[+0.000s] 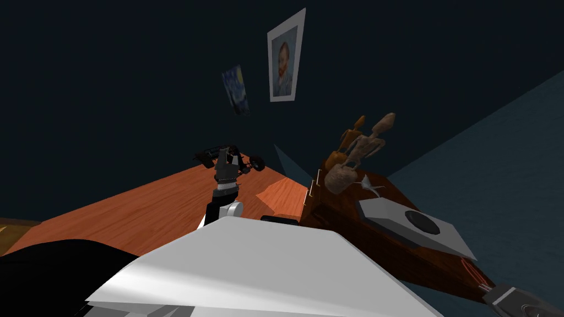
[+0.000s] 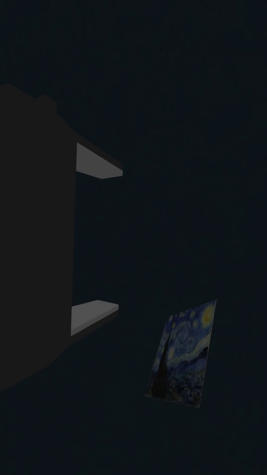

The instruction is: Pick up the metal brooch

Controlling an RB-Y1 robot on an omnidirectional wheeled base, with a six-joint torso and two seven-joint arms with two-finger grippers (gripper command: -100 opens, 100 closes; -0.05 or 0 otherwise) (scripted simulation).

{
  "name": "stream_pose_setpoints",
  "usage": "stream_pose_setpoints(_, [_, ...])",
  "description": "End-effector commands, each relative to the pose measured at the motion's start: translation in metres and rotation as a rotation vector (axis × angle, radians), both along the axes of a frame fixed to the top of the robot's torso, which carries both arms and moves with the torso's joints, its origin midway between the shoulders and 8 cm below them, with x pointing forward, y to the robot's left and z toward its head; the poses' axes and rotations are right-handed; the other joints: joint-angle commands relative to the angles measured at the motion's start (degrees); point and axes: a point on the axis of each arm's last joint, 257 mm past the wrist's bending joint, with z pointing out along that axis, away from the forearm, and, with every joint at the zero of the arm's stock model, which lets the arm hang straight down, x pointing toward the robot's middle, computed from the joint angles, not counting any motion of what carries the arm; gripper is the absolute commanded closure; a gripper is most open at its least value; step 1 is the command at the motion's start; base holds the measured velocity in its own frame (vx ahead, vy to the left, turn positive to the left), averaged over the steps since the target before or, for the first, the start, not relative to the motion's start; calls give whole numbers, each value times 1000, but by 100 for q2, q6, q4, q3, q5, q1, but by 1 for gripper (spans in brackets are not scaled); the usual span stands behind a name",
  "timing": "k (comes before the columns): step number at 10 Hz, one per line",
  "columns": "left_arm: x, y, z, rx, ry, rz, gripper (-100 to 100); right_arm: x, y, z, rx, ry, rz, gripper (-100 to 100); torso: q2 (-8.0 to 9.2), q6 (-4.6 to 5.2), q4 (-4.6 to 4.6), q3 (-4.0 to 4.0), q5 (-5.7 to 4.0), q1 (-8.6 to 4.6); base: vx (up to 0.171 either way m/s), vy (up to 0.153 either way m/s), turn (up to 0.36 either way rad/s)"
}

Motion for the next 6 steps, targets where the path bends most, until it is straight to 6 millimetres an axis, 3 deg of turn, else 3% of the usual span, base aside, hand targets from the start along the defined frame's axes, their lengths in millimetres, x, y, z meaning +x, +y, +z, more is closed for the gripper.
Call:
stream_pose_setpoints(1, [0, 0, 0, 0, 0, 0, 0, 8, 0, 4, 3, -26, 7, 100, 0, 0, 0, 0, 0, 0, 72, 9, -265])
stream_pose_setpoints(2, [0, 0, 0, 0, 0, 0, 0, 9, 1, 4, 3, -32, 10, 100, -11, 19, -4, -6, 1, 6, 101, 29, -204])
stream_pose_setpoints(5, [0, 0, 0, 0, 0, 0, 0, 9, 1, 4, -7, -12, 35, 100, -10, -8, -2, -6, 3, 7, 23, 8, 19])
stream_pose_setpoints(6, [0, 0, 0, 0, 0, 0, 0, 10, 1, 4, -9, -10, 40, 0, -3, -2, -2, -2, 2, 4, 0, 0, 0])
